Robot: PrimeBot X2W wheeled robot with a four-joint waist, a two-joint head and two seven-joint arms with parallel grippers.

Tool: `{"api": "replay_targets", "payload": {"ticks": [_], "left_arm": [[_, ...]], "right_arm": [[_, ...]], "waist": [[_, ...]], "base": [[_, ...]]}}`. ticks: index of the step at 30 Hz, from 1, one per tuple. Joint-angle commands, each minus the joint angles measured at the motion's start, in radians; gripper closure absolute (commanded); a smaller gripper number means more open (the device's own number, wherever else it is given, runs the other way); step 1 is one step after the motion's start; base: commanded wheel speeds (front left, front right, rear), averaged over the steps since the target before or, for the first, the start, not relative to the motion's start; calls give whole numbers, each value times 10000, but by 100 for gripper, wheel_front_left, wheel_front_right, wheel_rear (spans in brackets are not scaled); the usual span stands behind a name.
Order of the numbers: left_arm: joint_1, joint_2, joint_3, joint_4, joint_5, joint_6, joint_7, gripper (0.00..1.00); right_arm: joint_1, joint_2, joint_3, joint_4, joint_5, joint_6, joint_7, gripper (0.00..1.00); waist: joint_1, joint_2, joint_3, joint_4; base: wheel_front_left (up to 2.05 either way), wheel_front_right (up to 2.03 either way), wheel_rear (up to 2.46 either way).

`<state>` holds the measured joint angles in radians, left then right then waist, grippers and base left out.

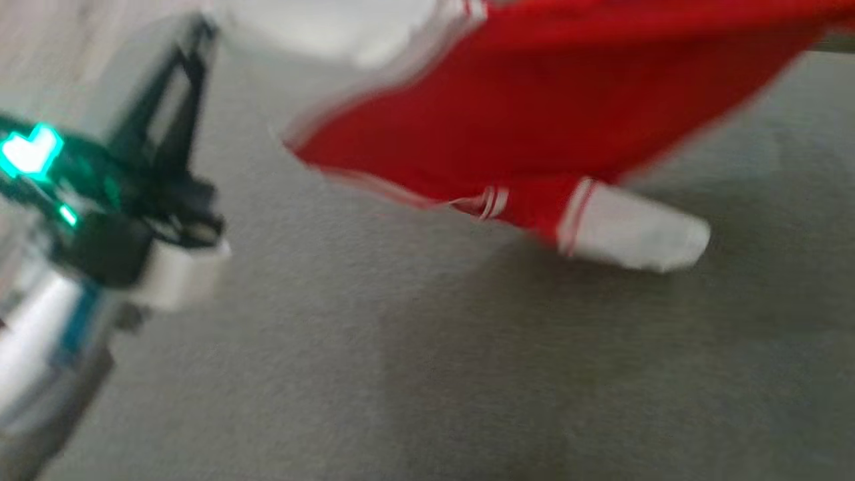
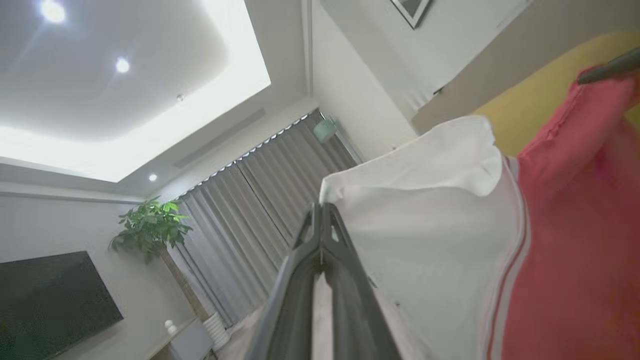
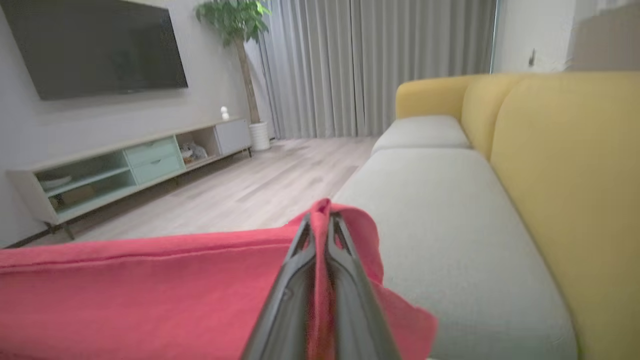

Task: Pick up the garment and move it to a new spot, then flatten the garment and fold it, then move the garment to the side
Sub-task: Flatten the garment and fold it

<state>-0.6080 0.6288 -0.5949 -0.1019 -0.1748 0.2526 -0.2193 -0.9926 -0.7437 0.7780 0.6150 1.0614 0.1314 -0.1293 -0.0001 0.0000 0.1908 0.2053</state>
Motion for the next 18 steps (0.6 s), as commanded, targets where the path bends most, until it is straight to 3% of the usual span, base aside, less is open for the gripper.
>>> {"api": "replay_targets", "payload": {"ticks": [1,12,18], "left_arm": [[-937,584,818,-298,-248,-209,153,100],[-3026,1426,1723,-875,-852,-1161,799,100],[-3208,1607,1531,-1248,-1215,-1654,1440,100]], "right_arm": [[-188,-421,-41,-482,165,-7,-241,100],[-621,-1569,-27,-2552,550,-7,-235,100],[-138,-1681,-84,-3125,740,-7,246,100]], "waist": [[1,0,-490,-830],[1,0,-1153,-2236],[1,0,-913,-2742]], "base": [[0,0,0],[0,0,0],[0,0,0]]}}
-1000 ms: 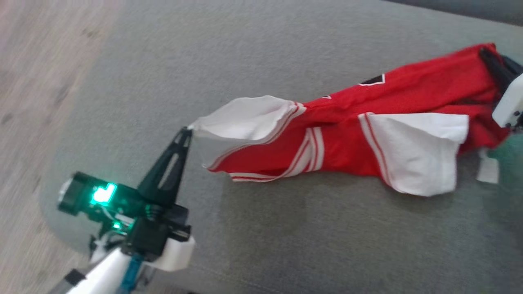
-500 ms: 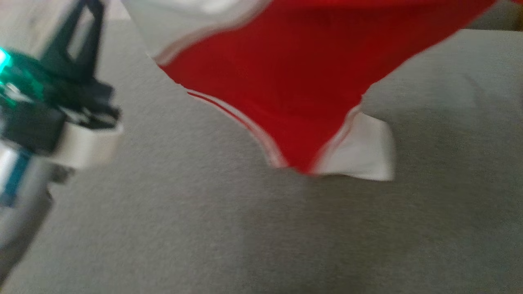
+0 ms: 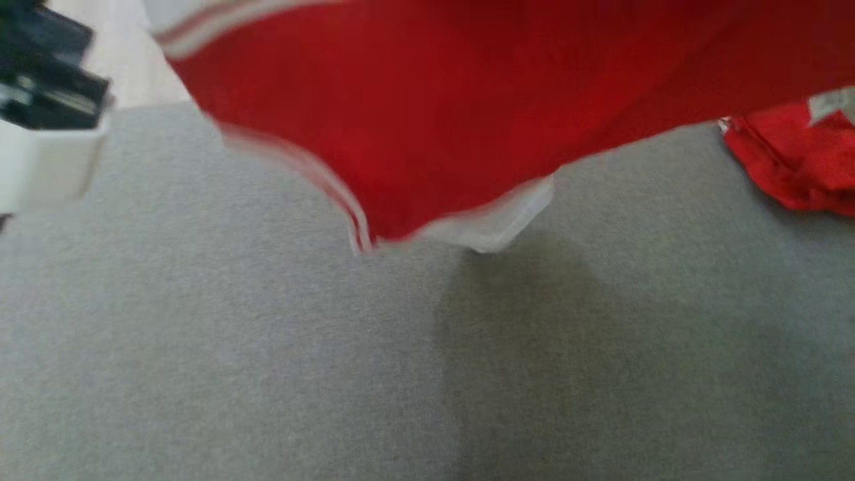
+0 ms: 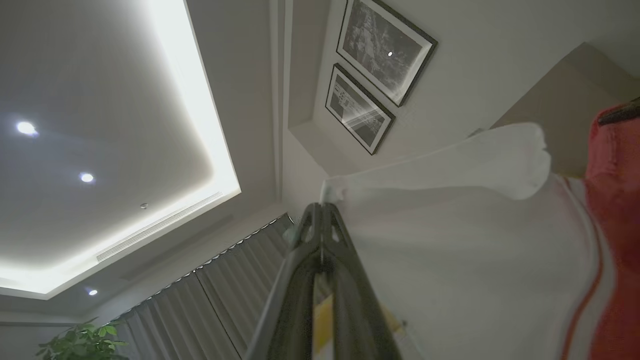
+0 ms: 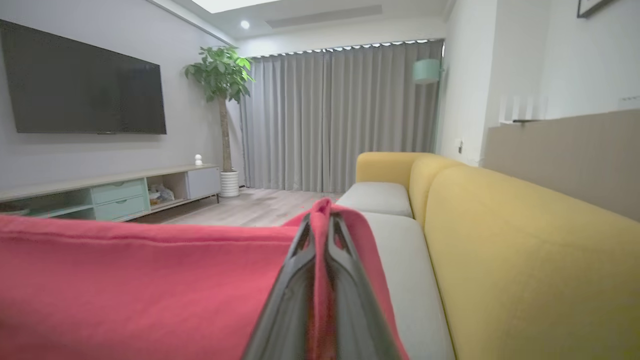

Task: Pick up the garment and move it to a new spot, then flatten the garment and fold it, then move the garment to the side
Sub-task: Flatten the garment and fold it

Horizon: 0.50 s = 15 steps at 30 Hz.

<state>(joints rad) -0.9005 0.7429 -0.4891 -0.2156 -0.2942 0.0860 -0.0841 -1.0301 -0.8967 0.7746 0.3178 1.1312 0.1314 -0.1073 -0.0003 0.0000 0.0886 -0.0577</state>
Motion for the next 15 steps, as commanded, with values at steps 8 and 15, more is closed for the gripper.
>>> {"api": "replay_targets", "payload": {"ticks": [8,15], "left_arm": [[2931,289,-216,186,-742,606,-298,100],[5805,-114,-549,880,-1200,1484,-1364,100]], "right_arm": [[3069,781,78,227,-599,-7,-765,100],[5822,2692,-1360,1756,-2701,-7,-1499,100]], "waist": [[3,0,702,-329],[3,0,922,-181]], "base": [[0,0,0],[0,0,0]]}}
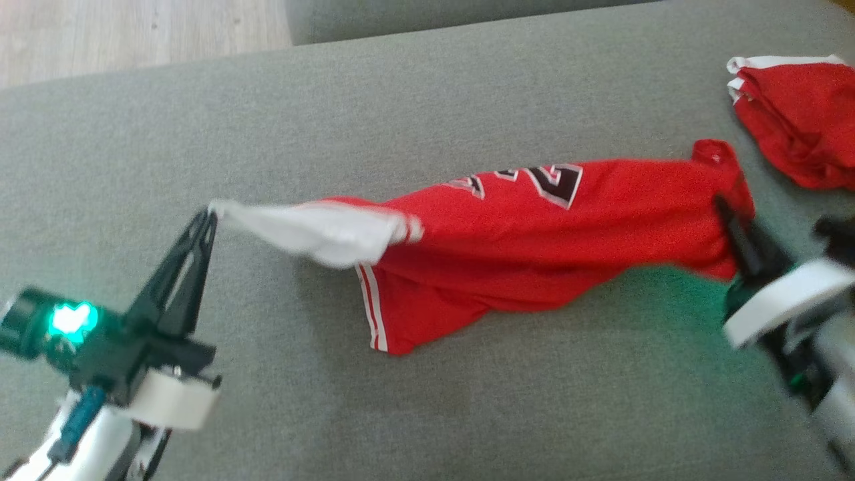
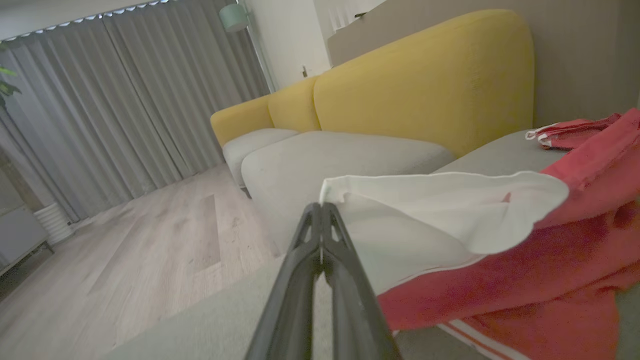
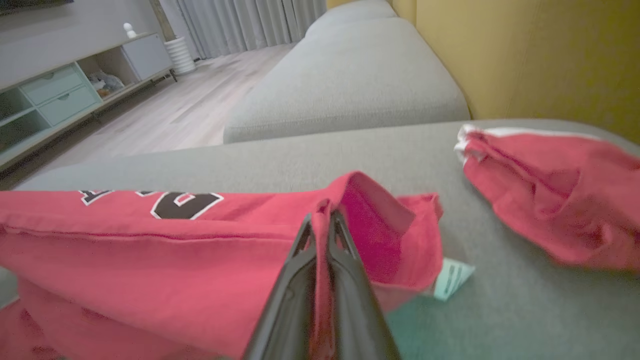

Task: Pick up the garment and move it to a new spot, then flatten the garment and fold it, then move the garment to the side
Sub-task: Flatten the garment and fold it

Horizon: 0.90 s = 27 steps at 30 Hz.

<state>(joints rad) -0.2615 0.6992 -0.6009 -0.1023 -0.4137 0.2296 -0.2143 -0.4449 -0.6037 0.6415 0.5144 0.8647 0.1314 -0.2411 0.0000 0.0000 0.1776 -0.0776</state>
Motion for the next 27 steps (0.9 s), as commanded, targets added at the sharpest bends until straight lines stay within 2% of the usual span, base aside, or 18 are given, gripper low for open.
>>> {"api": "replay_targets", "payload": {"ticks": [1,2,3,4,5,9,15,24,27], "left_arm": [[-371,322,553,-189,17,114,-137,100],[-209,330,536,-141,66,169,-196,100],[-86,325,557,-100,89,234,-245,100],[11,322,616,-61,91,304,-289,100],[92,343,675,-33,121,373,-324,100],[338,374,902,37,132,521,-409,100],[385,290,1137,103,136,458,-457,100],[117,-45,1214,237,362,206,-472,100],[44,-141,1243,282,452,113,-473,100]], "right_arm": [[314,63,-295,-152,-368,-7,-178,100],[657,365,-605,-125,-622,-7,-188,100],[987,637,-907,-112,-850,-7,-194,78],[1289,883,-1217,-121,-1037,-7,-197,7],[1579,1107,-1519,-166,-1168,-7,-199,0],[2685,1532,-2033,-1071,-1143,-7,-139,0],[3921,1001,-2166,-2877,-287,-7,517,0],[4434,934,-2918,-3314,-368,-7,908,0],[4797,851,-3113,-3797,-369,-7,1099,0]], "waist": [[0,0,79,35],[0,0,127,53],[0,0,175,69],[0,0,221,80],[0,0,264,98],[0,0,361,172],[0,0,523,295],[0,0,690,613],[0,0,702,705]], "base": [[0,0,0],[0,0,0],[0,0,0],[0,0,0],[0,0,0],[0,0,0],[0,0,0],[0,0,0],[0,0,0]]}}
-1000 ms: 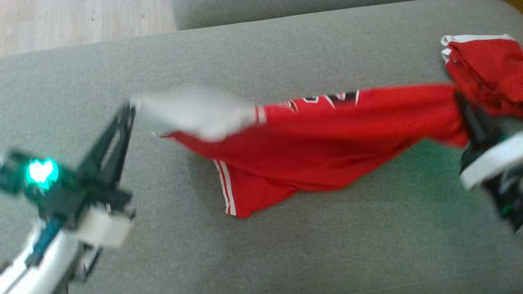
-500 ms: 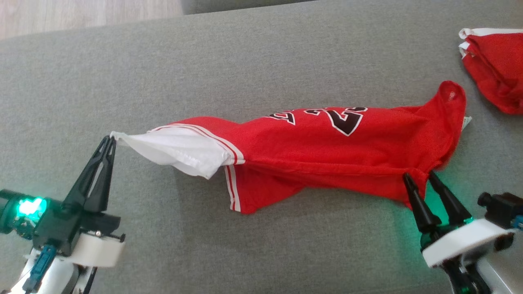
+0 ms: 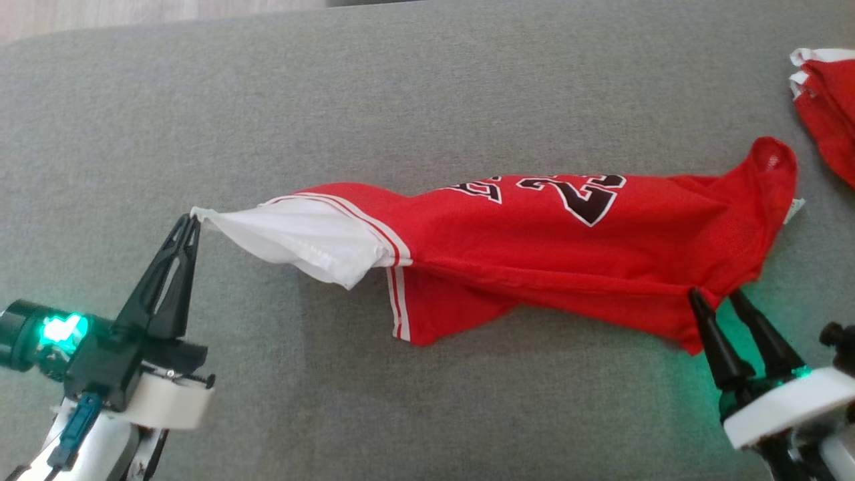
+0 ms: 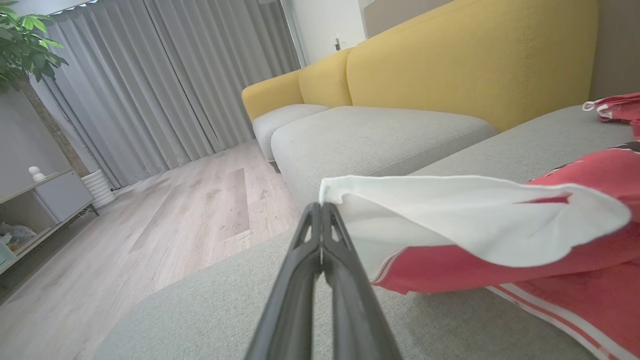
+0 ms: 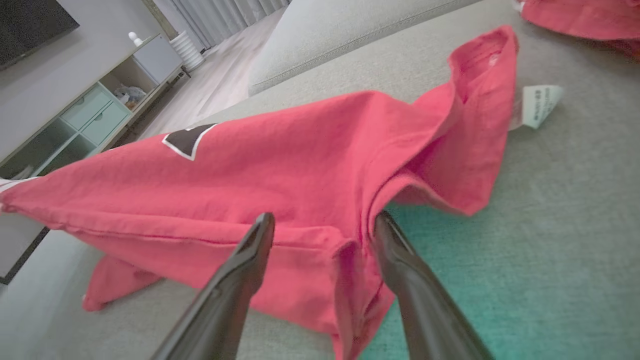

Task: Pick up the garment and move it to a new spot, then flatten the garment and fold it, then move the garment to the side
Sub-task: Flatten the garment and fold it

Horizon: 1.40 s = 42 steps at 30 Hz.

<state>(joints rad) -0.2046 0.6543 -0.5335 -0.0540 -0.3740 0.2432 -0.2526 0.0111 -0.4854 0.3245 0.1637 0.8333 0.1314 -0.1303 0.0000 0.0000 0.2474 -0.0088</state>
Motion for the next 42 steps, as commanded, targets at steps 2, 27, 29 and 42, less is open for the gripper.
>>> {"api": "replay_targets", "payload": {"ticks": [2,27,29,42], "left_arm": [[-552,258,611,-193,104,-70,-89,100],[-682,-317,936,-43,527,-620,-91,100],[-686,-342,952,-16,554,-658,-91,100],[-724,106,1463,-592,739,-661,-68,100]], "right_arm": [[566,-466,-74,-666,-137,-7,186,0],[679,0,-535,-1115,-749,-7,1368,69],[556,17,-474,-997,-752,-7,1297,100],[183,-858,-1537,-1854,-871,-7,-146,100]], "waist": [[0,0,16,65],[0,0,181,386],[0,0,192,387],[0,0,-303,125]], "base": [[0,0,0],[0,0,0],[0,0,0],[0,0,0]]}}
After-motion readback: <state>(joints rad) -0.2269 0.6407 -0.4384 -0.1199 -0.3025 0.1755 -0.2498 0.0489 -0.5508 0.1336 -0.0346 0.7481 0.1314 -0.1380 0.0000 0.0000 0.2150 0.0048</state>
